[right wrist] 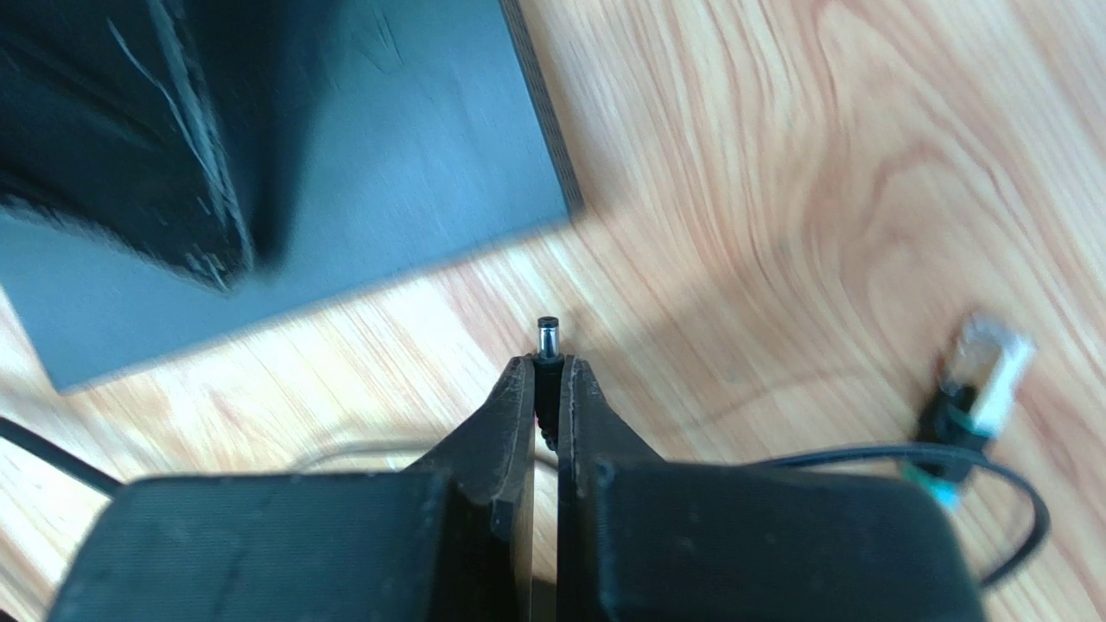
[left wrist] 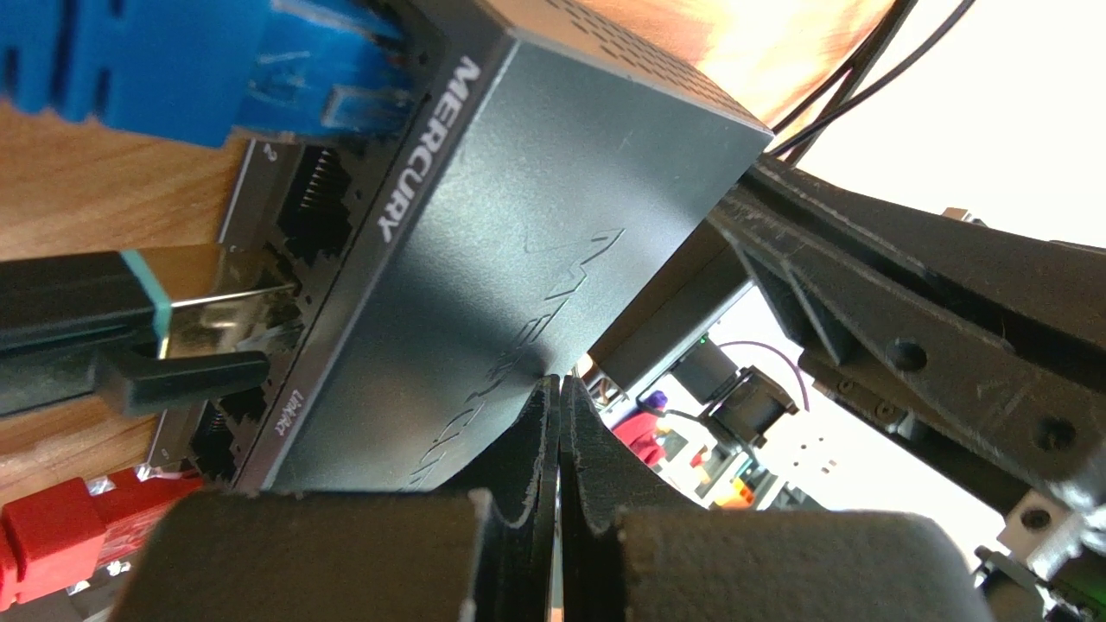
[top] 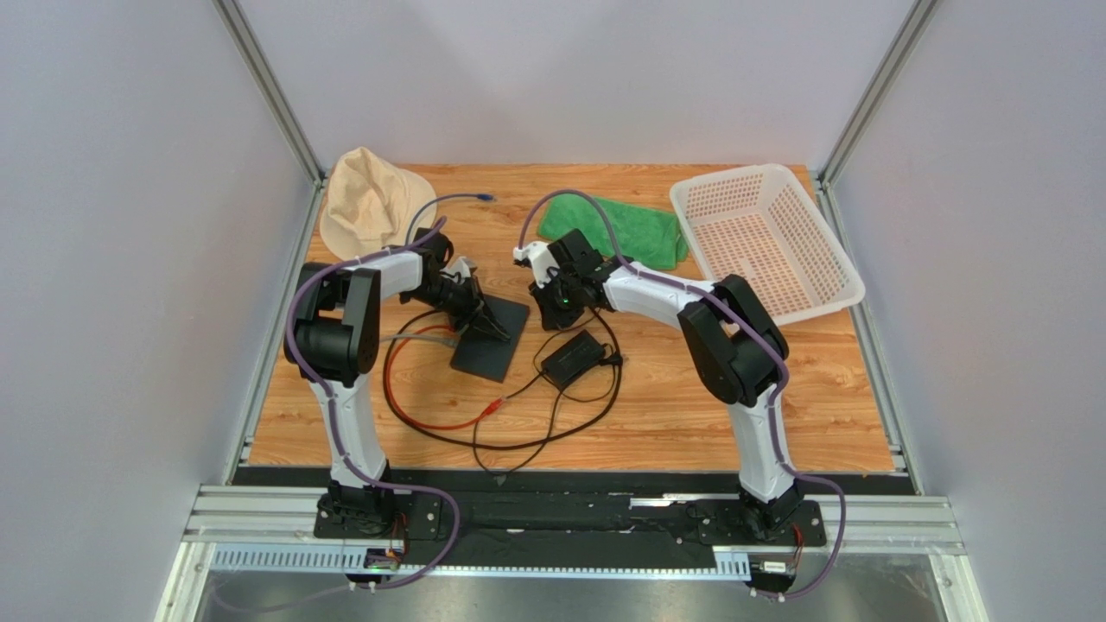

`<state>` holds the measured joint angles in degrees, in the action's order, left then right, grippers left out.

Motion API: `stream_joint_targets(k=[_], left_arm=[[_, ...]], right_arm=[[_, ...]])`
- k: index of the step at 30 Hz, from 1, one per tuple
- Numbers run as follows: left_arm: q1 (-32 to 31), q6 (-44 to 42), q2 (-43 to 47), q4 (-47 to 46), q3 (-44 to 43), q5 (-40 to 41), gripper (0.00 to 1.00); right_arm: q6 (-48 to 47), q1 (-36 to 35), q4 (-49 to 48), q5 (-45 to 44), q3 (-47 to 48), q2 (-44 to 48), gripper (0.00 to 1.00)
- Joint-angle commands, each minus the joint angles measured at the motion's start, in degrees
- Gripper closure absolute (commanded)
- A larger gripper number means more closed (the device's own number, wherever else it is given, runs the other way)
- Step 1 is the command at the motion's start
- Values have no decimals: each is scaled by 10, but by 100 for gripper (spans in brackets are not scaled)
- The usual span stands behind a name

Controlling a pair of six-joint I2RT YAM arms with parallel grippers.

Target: Pull the plug from the switch port

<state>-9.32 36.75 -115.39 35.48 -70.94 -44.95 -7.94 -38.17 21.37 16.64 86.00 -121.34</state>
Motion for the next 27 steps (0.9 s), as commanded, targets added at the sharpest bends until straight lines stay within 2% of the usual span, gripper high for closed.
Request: stream_joint_targets(k=[1, 6, 13, 14, 15, 16, 18, 19, 22, 23, 27], left_arm=[[1, -57, -27, -13, -2, 133, 100], [-3, -98, 8, -8, -35, 122, 100], [-9, -171, 75, 18, -64, 224, 100], [-9, -186, 96, 22, -68, 237, 99], [-9, -193, 104, 26, -73, 246, 98], [-9, -200, 111, 36, -81, 260, 97], [-8, -210, 121, 42, -86, 265, 94], [-8, -211, 124, 42, -83, 263, 92], [-8, -215, 133, 35, -69, 254, 79], [-8, -218, 140, 36, -65, 255, 70], [-7, -223, 162, 41, -52, 269, 51]], right_arm=[[-33, 30, 64, -65, -39, 34, 100], [-51, 97, 68, -93, -20, 92, 100], [-98, 189, 97, -141, 28, 98, 98], [-105, 193, 111, -128, 44, 91, 84], [-107, 194, 126, -123, 84, 83, 61], [-103, 193, 167, -111, 108, 67, 56], [-96, 186, 188, -54, 126, 66, 48], [-97, 181, 180, -38, 109, 82, 34], [-112, 139, 171, -7, 53, 116, 32], [-123, 128, 170, 6, 34, 125, 32], [-143, 38, 160, 10, -49, 181, 27]])
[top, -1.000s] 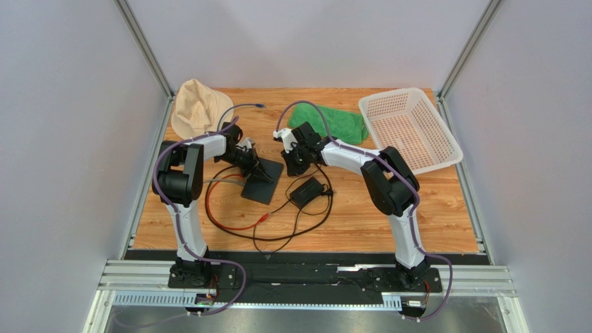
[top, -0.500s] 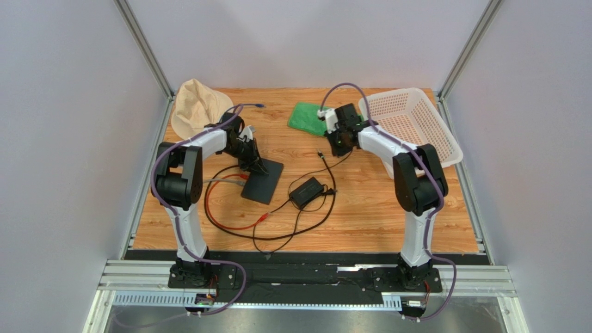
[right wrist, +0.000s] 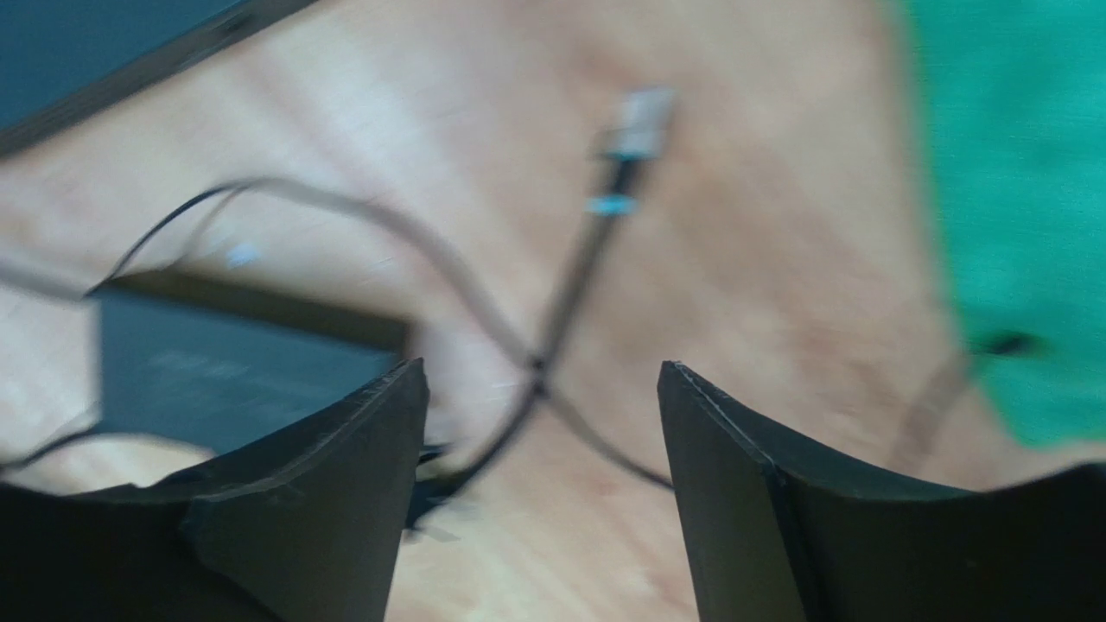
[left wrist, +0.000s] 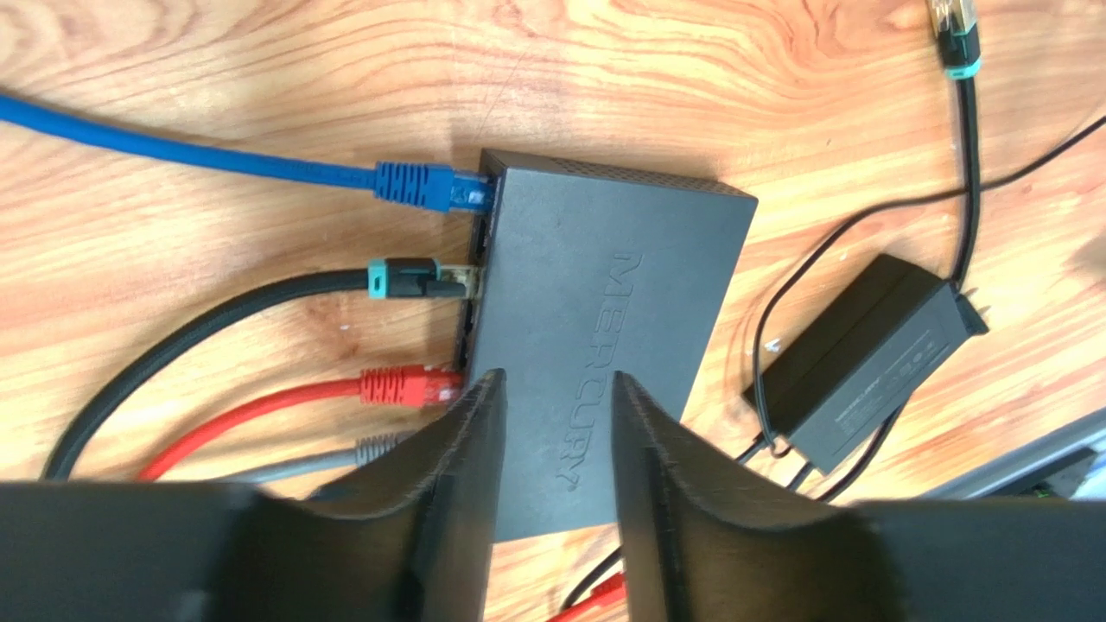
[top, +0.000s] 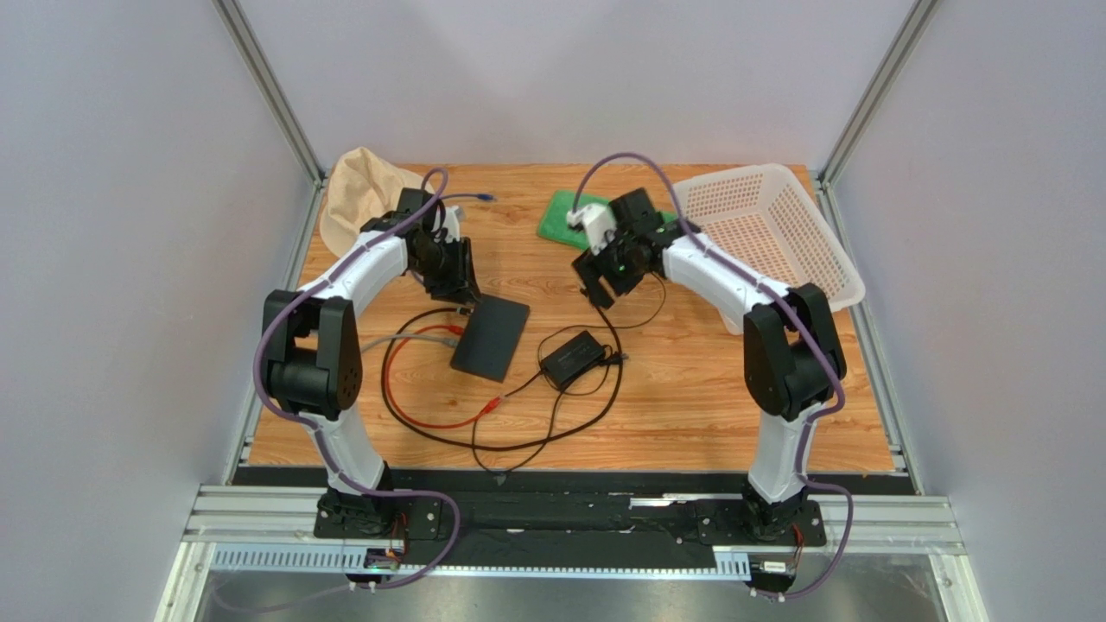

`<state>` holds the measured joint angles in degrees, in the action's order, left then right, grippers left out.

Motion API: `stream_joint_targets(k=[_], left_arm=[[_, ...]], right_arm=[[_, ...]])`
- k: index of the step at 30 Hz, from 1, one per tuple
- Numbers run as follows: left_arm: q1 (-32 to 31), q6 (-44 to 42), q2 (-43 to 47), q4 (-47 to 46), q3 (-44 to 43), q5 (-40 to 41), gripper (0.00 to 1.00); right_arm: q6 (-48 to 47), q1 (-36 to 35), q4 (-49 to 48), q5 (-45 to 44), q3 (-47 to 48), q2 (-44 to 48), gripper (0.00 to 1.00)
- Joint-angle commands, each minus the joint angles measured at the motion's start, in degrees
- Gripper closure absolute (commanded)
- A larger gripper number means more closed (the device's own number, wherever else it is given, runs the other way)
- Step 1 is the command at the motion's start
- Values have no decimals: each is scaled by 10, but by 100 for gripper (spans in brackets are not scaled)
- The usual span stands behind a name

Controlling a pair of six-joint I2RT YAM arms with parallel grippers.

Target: Pull the plug from the switch port

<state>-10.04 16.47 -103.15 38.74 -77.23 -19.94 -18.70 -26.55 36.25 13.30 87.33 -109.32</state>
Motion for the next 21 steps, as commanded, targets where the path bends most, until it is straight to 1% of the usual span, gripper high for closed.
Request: stream_joint_targets(k=[1, 2, 4, 6, 8, 11, 13, 16, 19, 21], left_arm=[[1, -20, 46, 8, 20, 21, 47], [2, -21, 59, 7, 23, 23, 41], [7, -28, 76, 15, 30, 27, 35], [16, -34, 95, 20, 34, 27, 35], [24, -33, 110, 20, 48, 32, 35], [27, -40, 117, 21, 60, 36, 36], [27, -42, 117, 16, 66, 44, 37], [27, -50, 113, 8, 71, 47, 38], [27, -71, 105, 6, 74, 62, 39], [27, -84, 99, 7, 79, 74, 39]], right_arm=[[-35, -91, 11, 45, -77, 68, 27], [-32, -103, 10, 50, -94, 73, 27], [-4, -126, 9, 54, -100, 72, 27], [12, -147, 12, 66, -95, 59, 31], [14, -163, 10, 64, -87, 49, 39], [16, -192, 6, 60, -77, 24, 43], [23, -205, -5, 50, -73, 4, 44], [52, -203, -21, -4, -76, -26, 46], [57, -182, -21, -23, -92, -30, 49], [62, -153, -7, -17, -101, -19, 52]])
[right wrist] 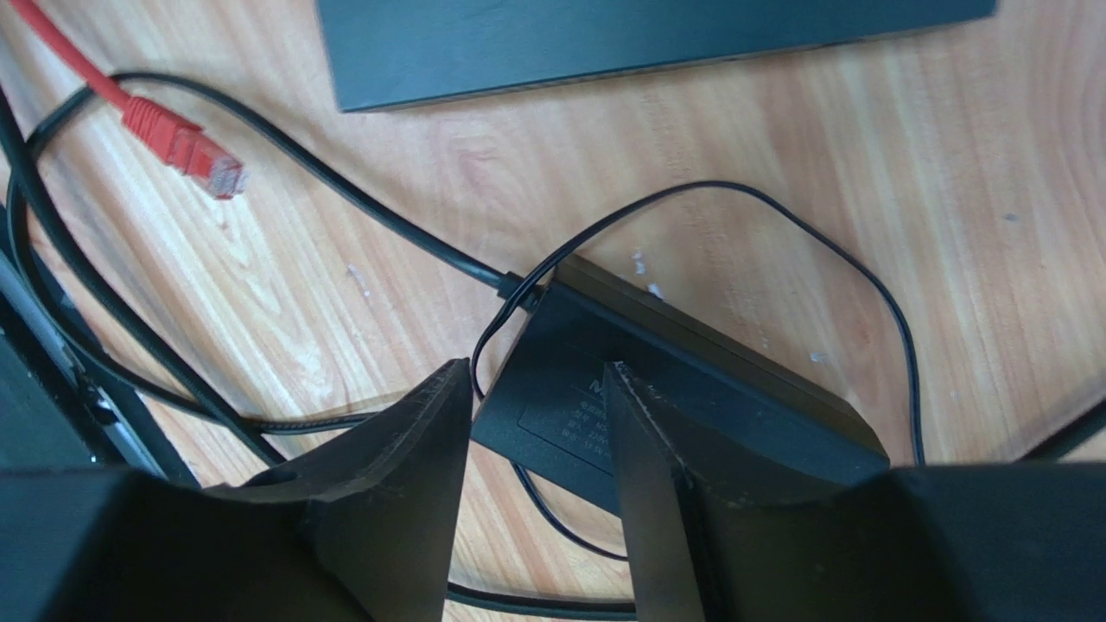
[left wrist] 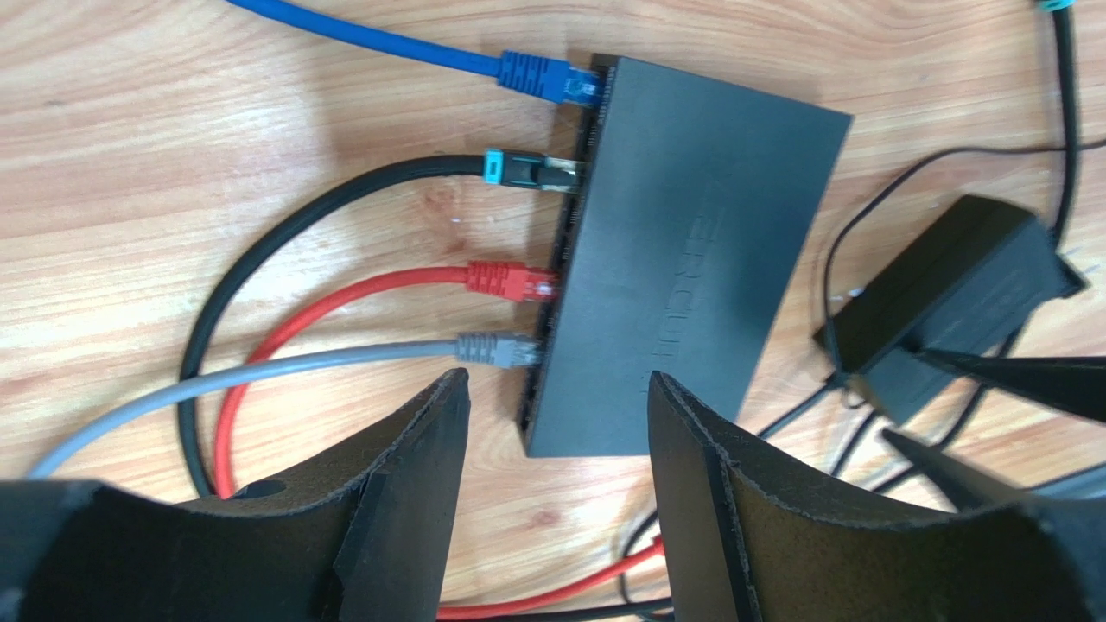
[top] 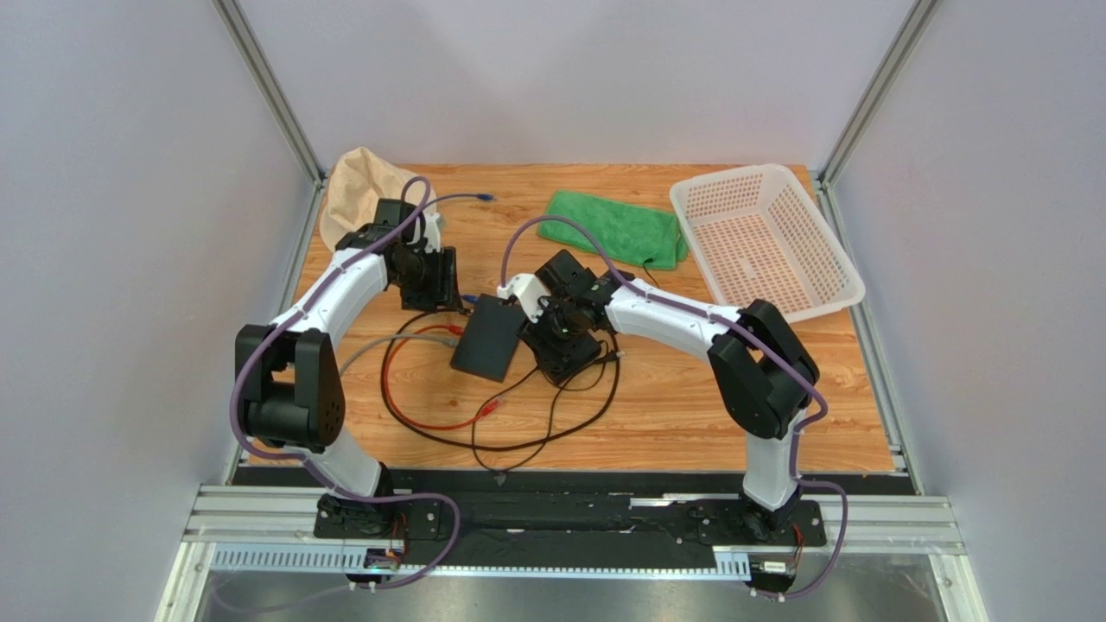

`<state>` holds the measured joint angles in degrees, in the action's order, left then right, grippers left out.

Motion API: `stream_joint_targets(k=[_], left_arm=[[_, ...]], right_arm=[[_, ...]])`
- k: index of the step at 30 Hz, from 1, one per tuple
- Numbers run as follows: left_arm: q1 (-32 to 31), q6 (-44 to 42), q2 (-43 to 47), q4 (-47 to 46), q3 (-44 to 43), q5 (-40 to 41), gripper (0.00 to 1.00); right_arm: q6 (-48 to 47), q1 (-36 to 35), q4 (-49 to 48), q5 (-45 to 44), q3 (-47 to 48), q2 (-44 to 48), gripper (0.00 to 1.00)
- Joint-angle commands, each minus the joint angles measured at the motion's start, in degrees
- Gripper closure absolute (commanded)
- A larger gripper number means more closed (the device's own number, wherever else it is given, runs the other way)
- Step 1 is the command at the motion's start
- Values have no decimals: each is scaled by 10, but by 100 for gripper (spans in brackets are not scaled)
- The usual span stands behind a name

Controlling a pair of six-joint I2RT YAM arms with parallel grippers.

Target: Pull the plug from the switch port

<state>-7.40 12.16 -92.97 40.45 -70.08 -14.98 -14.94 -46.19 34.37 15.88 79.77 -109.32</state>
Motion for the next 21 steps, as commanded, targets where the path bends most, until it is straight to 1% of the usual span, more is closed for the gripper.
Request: stream_joint_targets(k=[1, 5, 8, 12, 14, 17, 21], left_arm=[[0, -48, -8, -8, 10, 25, 40], [0, -50, 9, -3, 35, 18, 44], [0, -37, 33, -4, 69, 5, 48], [-1, -22, 60, -28, 131, -27, 51], [-2, -16, 60, -35, 143, -36, 51], [-6, -5, 46, -43, 149, -55, 50], [-22, -1, 13, -51, 127, -60, 47]], right_arm=[[24, 51, 17, -42, -36, -13, 53], [10, 108, 16, -70, -76, 27, 55], [12, 133, 10, -76, -98, 65, 55], [9, 131, 10, -38, -90, 122, 53], [10, 120, 14, -23, -81, 150, 52], [6, 113, 21, -20, -69, 175, 49], [11, 113, 22, -22, -64, 179, 47]])
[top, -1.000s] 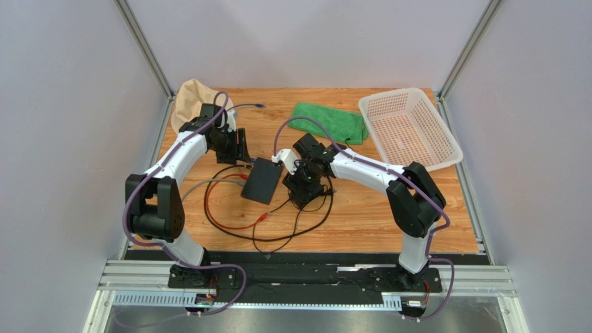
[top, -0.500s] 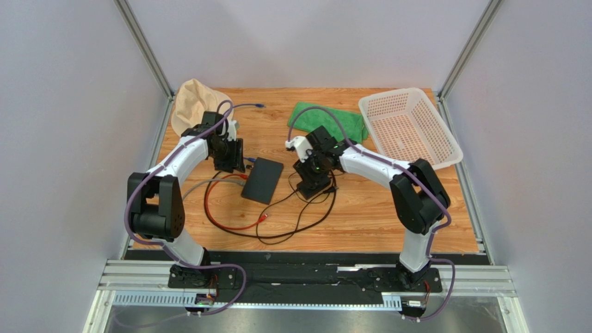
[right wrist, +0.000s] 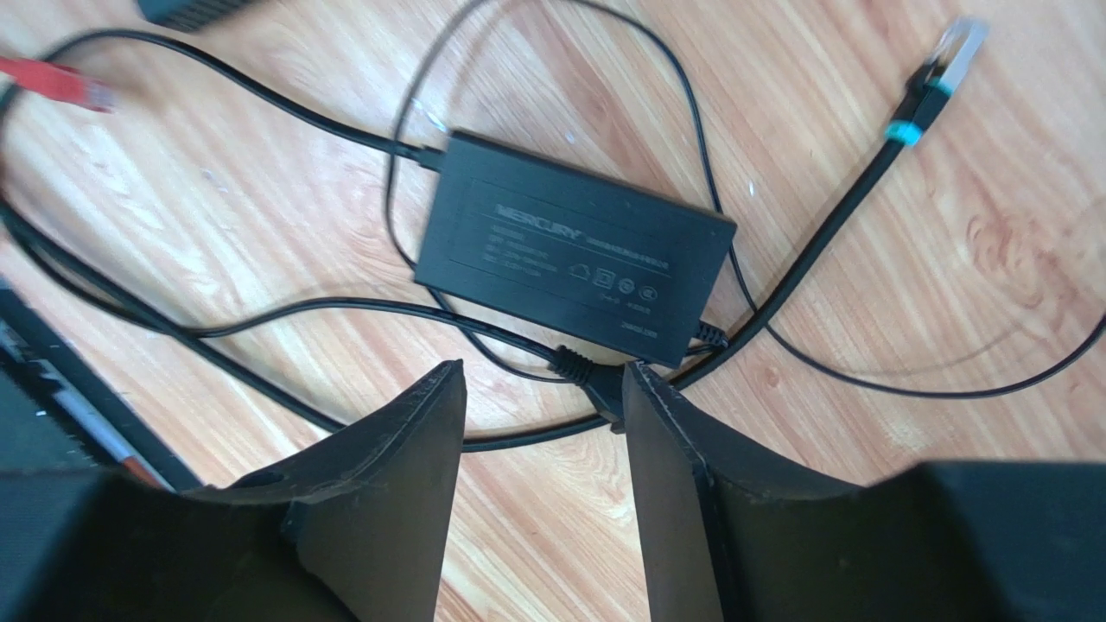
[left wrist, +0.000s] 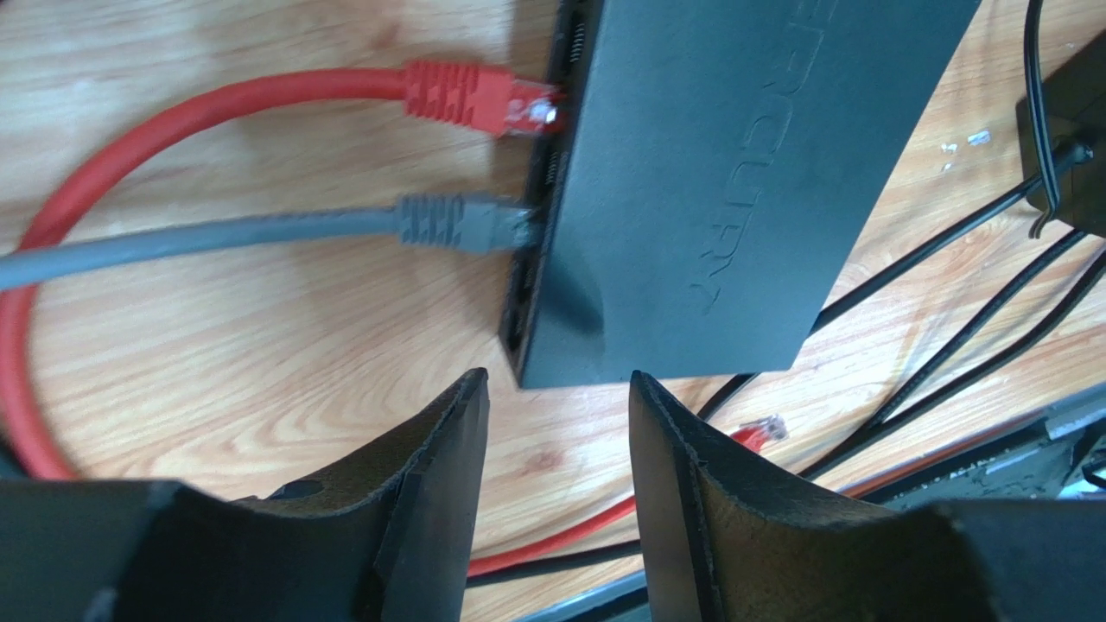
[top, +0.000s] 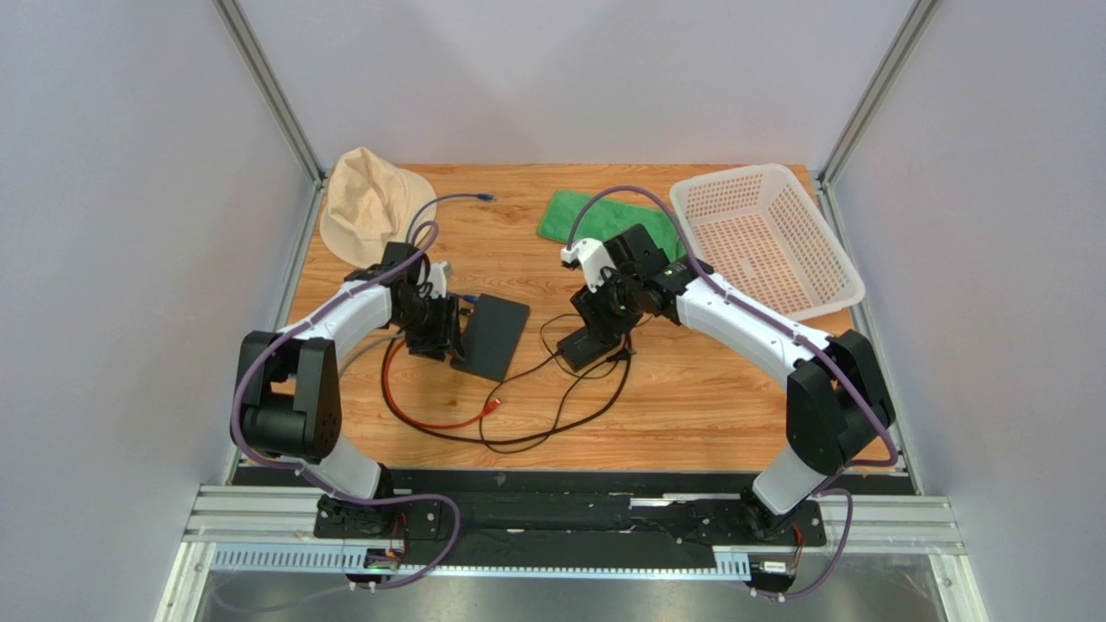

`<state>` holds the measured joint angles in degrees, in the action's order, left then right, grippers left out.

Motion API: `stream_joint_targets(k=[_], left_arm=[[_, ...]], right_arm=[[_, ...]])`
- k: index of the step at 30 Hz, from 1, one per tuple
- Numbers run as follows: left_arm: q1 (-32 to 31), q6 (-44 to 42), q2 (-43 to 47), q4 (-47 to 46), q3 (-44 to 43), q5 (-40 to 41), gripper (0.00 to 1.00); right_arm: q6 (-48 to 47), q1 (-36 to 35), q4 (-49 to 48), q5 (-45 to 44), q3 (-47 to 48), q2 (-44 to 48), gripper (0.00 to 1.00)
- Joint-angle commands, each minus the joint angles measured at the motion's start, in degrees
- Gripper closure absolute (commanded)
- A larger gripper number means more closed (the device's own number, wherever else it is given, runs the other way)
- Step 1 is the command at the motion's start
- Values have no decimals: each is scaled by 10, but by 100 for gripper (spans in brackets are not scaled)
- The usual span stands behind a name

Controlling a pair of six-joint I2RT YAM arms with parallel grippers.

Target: Pull the plug from the switch port

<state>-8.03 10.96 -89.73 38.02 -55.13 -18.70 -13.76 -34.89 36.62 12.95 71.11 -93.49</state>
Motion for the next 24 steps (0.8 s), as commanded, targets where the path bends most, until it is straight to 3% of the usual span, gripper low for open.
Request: stream_joint_targets(k=[1, 6, 16, 24], left_arm=[[-23, 9, -36, -26, -28, -20, 47], [-49, 6, -75, -20, -52, -22, 48], [-179, 2, -112, -3, -112, -35, 50], [-197, -15, -137, 46, -187, -63, 50]], right_arm=[[0, 0, -1, 6, 21, 22, 47], [-3, 0, -5, 2, 21, 24, 46], [-6, 3, -8, -17, 25, 22, 45], [8, 35, 6, -12, 44, 0, 44]])
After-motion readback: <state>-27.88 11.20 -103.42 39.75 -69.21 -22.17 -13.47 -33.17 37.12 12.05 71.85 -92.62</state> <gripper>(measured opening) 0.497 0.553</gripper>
